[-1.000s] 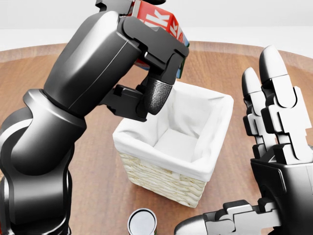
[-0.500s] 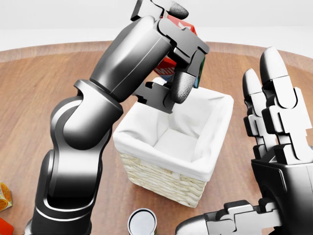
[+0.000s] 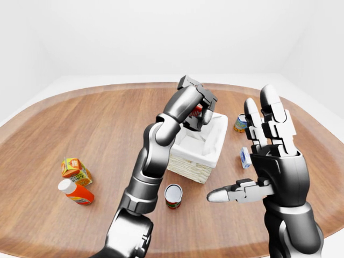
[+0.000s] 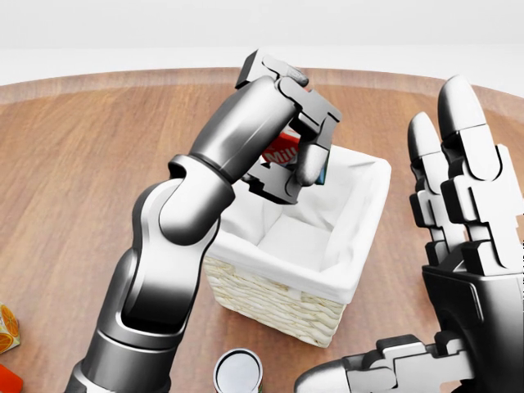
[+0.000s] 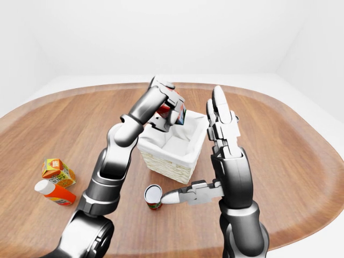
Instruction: Pick the milk and place it in the basket.
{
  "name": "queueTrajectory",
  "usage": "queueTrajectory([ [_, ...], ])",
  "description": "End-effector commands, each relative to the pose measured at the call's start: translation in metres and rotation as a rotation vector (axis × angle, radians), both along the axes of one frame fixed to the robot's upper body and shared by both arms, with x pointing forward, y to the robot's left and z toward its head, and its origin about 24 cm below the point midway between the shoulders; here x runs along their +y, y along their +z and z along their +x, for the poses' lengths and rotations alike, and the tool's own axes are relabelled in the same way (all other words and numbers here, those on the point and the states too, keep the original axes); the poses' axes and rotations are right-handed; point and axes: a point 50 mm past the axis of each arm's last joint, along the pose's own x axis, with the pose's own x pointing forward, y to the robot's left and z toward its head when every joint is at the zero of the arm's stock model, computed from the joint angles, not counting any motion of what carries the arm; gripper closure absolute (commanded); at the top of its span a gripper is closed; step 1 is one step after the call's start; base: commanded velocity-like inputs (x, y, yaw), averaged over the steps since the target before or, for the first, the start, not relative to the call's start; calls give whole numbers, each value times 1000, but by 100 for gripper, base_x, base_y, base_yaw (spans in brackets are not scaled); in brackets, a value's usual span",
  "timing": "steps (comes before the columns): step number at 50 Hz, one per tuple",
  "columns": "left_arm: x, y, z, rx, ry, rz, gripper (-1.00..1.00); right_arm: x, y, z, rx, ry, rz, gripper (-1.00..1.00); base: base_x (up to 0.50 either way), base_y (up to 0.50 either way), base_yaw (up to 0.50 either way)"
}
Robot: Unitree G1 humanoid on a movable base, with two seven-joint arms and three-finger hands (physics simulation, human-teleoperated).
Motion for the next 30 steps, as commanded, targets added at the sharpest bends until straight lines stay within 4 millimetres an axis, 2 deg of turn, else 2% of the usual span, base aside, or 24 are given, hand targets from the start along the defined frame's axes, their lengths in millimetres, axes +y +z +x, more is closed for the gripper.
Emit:
queueTrajectory([
  [1, -6, -7, 6, 12, 25, -34, 100, 0, -3, 1, 16, 0, 0, -100, 0, 0, 0],
  [17, -19, -23, 27, 43, 26, 6, 100, 1, -7, 2, 36, 0, 1, -100, 0, 0, 0],
  [30, -20, -30, 42, 64, 50, 12, 100, 2, -9, 2, 47, 4, 1, -100, 0, 0, 0],
])
